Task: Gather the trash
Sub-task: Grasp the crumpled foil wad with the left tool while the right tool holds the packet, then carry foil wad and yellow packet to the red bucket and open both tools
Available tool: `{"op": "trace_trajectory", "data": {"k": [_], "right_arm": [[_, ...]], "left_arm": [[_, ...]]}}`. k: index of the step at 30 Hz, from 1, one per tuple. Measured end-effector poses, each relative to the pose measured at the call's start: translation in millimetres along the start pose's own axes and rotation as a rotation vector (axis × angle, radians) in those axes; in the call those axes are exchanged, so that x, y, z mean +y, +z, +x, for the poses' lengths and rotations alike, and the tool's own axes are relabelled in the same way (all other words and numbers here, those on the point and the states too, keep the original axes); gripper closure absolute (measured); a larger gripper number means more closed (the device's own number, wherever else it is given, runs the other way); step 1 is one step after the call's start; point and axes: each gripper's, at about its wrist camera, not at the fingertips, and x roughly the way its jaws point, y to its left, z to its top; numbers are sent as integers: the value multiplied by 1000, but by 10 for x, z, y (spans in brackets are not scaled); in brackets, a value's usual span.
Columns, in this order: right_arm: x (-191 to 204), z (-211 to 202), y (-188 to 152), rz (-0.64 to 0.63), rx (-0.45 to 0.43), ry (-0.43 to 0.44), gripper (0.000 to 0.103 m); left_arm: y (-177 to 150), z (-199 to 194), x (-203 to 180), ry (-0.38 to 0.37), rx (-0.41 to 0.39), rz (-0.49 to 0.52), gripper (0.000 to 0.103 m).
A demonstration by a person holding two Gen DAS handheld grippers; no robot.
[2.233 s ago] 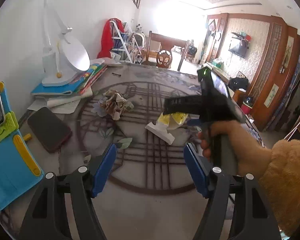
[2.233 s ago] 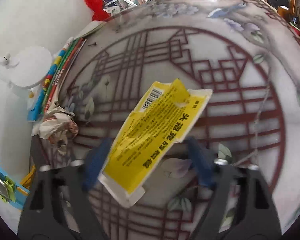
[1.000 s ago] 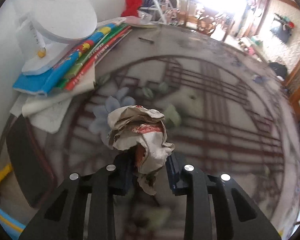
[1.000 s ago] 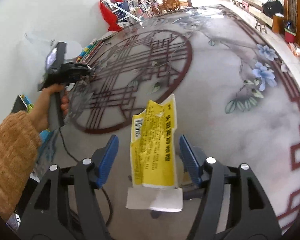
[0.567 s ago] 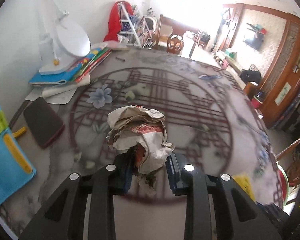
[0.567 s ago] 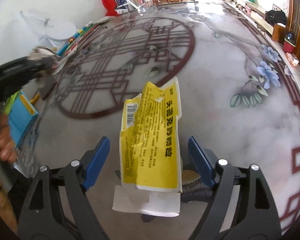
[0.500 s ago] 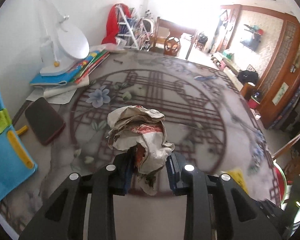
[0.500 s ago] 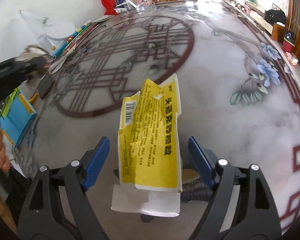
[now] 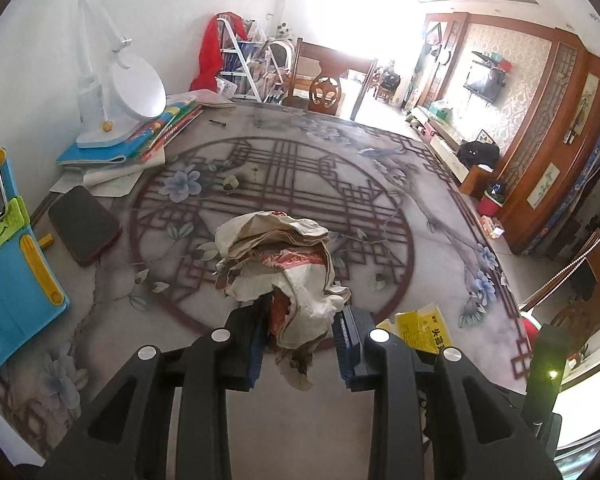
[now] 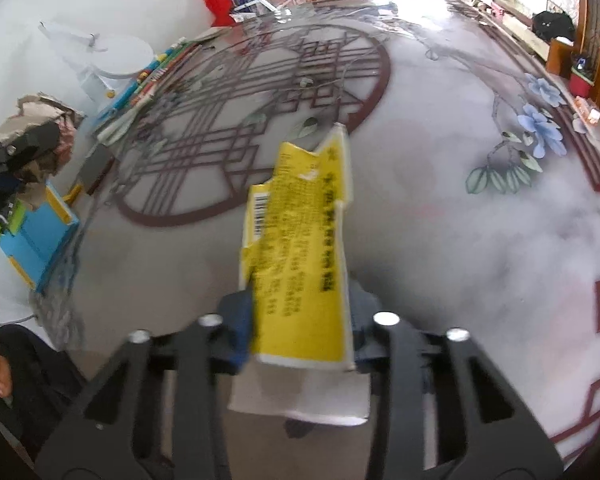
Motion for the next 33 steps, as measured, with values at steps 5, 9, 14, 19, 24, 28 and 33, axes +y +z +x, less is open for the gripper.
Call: {"op": "trace_trajectory", "data": {"k": [5,9,14,19,24,28,33], "right_arm": [[19,-119,-6,1,-25,24,71],[-3,-266,-5,19,-58,39,71],[-85,-487,12,39,-109,46,71],[-218,-758,34,52,-173,18,71],[-381,-953,48,86,-225,-9,71],[-523,-1074,26,112,-253,-24,71],[-699,-1193,-27,146,-278,-42,71]], "left_arm": [[-41,-11,-49,-9,10,2,76],[-66,-4,-96,-16,21,7,76],[-100,17,-216,-32,34,26,76],[-121,39,-368,-56,46,48,76],[-149,65,-570,-88,59,81,76],[-192,95,-758,-118,72,106,76],[-230,126,-1000,-148,85,139,75]]}}
